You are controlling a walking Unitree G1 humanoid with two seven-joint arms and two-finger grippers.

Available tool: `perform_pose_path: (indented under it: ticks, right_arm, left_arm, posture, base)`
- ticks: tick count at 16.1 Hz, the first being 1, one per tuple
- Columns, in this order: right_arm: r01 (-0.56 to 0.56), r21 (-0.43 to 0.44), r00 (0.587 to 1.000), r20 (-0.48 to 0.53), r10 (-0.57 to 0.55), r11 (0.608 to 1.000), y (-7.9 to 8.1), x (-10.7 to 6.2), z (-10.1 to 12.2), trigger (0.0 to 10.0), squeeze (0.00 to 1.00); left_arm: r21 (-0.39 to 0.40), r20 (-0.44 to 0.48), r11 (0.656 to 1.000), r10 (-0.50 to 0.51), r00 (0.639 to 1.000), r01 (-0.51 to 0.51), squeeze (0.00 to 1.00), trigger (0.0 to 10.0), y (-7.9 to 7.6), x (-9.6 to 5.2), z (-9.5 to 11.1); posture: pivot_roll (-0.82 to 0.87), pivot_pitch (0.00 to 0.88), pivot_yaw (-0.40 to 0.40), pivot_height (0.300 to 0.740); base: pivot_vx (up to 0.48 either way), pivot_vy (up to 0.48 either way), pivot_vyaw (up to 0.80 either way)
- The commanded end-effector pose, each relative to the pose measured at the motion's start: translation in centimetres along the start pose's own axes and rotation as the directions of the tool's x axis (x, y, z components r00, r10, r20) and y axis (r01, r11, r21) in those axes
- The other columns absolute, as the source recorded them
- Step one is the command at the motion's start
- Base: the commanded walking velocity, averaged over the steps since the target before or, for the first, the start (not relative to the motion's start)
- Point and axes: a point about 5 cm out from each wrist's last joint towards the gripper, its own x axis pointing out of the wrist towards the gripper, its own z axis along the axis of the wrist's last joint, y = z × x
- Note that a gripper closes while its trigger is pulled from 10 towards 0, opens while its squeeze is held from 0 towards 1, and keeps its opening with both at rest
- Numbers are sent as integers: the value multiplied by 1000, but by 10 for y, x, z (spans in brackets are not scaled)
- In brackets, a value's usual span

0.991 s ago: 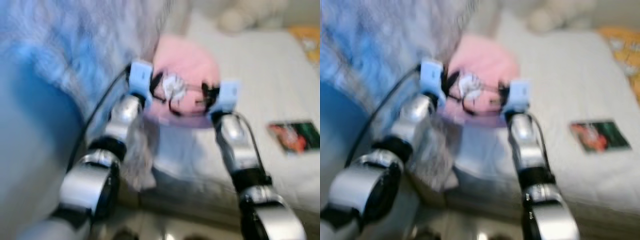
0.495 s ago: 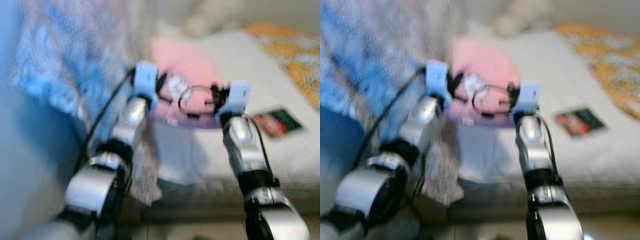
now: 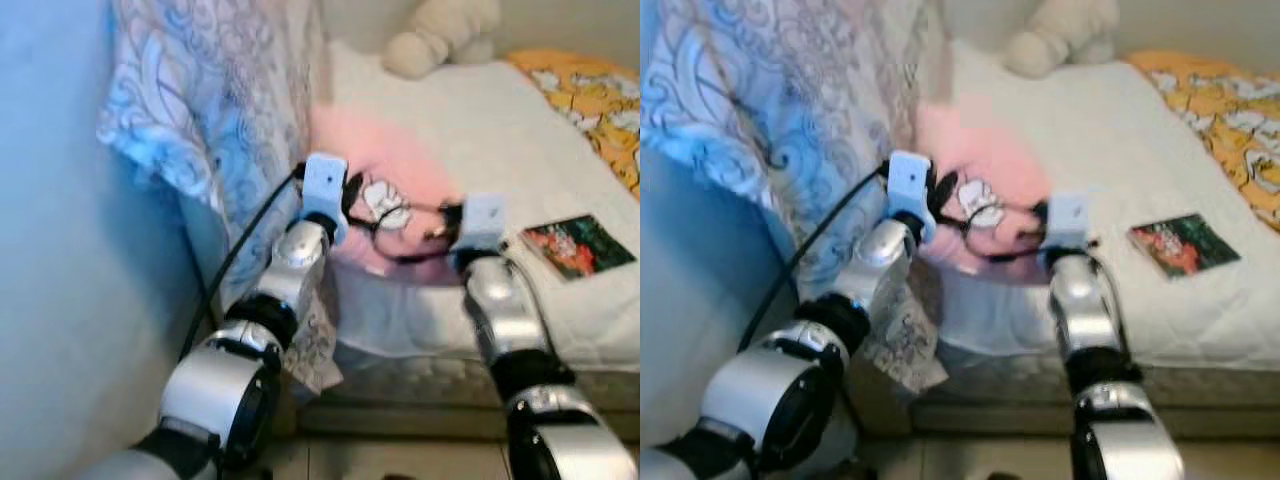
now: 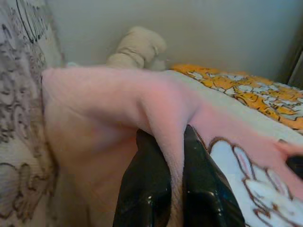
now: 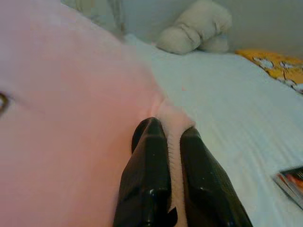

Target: Clean up the room

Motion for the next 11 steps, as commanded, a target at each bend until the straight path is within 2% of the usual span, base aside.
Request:
perform_pose_path:
  ticks: [1, 3, 4, 6, 10, 11]
  right_arm:
    - [77, -16, 997, 25, -77, 997, -19, 3, 6, 10000, 0]
    - [68, -29, 997, 50, -67, 997, -14, 4, 11, 10000, 0]
    - [76, -28, 995, 61, -74, 997, -15, 3, 15, 10000, 0]
    - [98, -38, 994, 60, -96, 994, -18, 3, 16, 10000, 0]
    - [114, -50, 992, 53, -112, 992, -21, 5, 16, 10000, 0]
    - [115, -54, 992, 48, -113, 992, -19, 8, 18, 10000, 0]
  left_arm:
    - [-1, 68, 1000, 24, 997, -24, 0, 10000, -1, 6, 17]
    - [12, 47, 1000, 26, 999, -27, 0, 10000, -1, 7, 16]
    - [54, 33, 997, 59, 998, -61, 0, 10000, 3, 8, 17]
    - [33, 18, 996, 82, 997, -82, 0, 10000, 7, 8, 17]
    - [79, -27, 989, 124, 992, -121, 0, 10000, 16, 6, 10]
    - [92, -59, 986, 143, 988, -137, 0, 10000, 25, 5, 8]
  posture:
    - [39, 0, -63, 728]
    - [33, 0, -57, 728]
    - [27, 0, -51, 728]
    - [20, 0, -49, 728]
    - [13, 0, -51, 728]
    - [8, 4, -45, 728]
  base:
    - [292, -379, 0]
    - [336, -336, 0]
    - [0, 0, 0]
    - [0, 0, 0]
    - [0, 0, 0]
    - [0, 0, 0]
